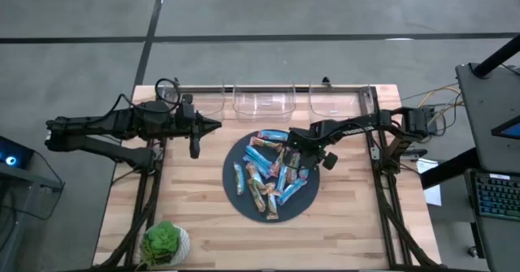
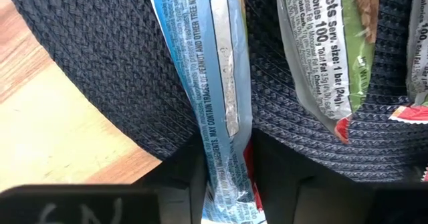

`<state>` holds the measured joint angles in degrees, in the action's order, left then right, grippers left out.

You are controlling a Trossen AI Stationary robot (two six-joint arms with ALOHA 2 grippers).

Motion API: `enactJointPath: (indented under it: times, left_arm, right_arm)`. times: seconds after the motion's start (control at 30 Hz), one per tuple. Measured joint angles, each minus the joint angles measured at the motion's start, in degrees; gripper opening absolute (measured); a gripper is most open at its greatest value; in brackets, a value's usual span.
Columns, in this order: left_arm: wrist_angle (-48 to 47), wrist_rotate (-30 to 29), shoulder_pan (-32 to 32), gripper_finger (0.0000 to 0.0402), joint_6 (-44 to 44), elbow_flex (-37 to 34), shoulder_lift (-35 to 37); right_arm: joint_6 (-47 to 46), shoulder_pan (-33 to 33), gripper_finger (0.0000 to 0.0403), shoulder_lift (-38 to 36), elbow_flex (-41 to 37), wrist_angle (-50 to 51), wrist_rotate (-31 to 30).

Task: Pick and place Granola Bars by type
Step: Put the red granola bar into the left transparent bin

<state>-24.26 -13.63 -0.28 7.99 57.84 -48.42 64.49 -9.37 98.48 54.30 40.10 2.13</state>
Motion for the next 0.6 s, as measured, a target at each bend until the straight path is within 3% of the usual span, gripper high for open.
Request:
enactJointPath:
  times: [0.3, 0.6]
  left_arm:
    - [-0.01, 0.0, -0.01, 0.0, 1.11, 0.0, 0.0]
    - [0.0, 0.02, 0.01, 0.0, 1.18, 0.0, 0.0]
  right_arm:
    - [0.0, 0.0, 0.006, 0.0, 0.0, -0.07, -0.13]
    - [-0.01, 0.0, 0.0058, -0.13, 1.14, 0.0, -0.85]
